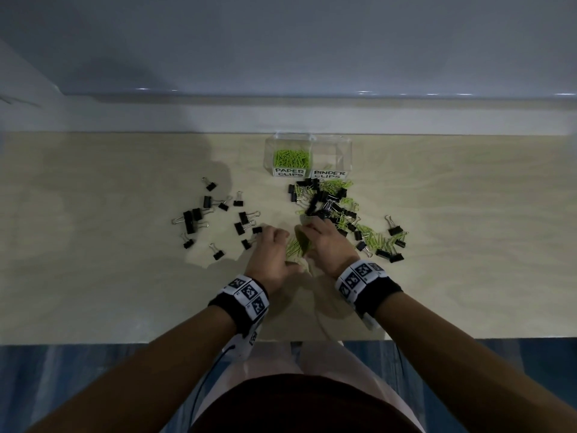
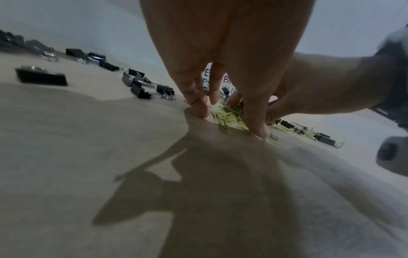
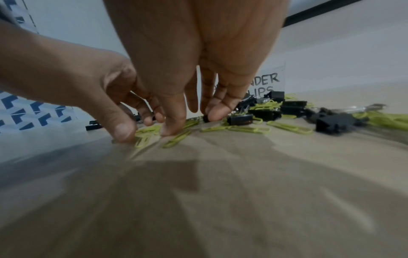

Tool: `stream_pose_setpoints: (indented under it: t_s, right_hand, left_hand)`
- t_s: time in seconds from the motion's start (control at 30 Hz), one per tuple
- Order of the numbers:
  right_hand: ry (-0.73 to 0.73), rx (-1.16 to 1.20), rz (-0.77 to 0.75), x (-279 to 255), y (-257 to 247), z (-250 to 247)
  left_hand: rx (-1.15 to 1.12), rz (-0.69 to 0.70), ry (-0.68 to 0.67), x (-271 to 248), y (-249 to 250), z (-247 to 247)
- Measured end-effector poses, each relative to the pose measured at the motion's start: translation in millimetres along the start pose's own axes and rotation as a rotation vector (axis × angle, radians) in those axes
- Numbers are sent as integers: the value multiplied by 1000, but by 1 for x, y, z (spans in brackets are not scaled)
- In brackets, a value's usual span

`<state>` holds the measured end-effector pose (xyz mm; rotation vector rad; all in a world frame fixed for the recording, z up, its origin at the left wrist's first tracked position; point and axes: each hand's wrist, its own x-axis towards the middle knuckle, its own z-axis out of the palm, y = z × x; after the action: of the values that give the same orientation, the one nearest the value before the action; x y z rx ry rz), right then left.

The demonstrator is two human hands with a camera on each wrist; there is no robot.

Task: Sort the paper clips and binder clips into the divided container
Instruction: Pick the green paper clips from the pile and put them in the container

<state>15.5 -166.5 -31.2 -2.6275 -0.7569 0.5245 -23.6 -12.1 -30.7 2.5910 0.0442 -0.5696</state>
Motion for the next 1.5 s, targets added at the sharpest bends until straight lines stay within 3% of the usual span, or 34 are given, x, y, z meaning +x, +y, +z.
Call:
stream_pose_setpoints:
  t_s: [0.2, 0.43, 0.6, 0.73, 0.83, 0.97, 1.13, 1.27, 1.37, 1.5]
  right_hand:
    - [31, -104, -133, 10, 4, 3]
    - [137, -281, -290, 9, 5, -4]
    - [46, -191, -235, 4, 13, 1]
    - [4, 128, -3, 2, 11, -10]
    - [59, 366, 168, 13, 9, -30]
    - [240, 509, 274, 50, 6, -67]
    - [429, 536, 326, 111, 7, -99]
    - [376, 453, 360, 138, 10, -104]
    - [297, 336, 296, 132, 14, -105]
    - [376, 285, 132, 80, 20, -98]
  left_hand:
    - [-107, 27, 83, 4, 7, 8]
    - [28, 76, 11, 12, 11, 1]
    - [53, 89, -40, 14, 4, -4]
    - [-40, 66, -52, 18, 0, -14]
    - [-189, 29, 3, 25, 0, -31]
    - [-292, 23, 137, 49, 9, -71]
    - [-259, 43, 320, 99, 19, -115]
    - [-26, 51, 343, 132, 34, -129]
    - [68, 61, 262, 146, 38, -125]
    - [79, 191, 290, 127, 37, -109]
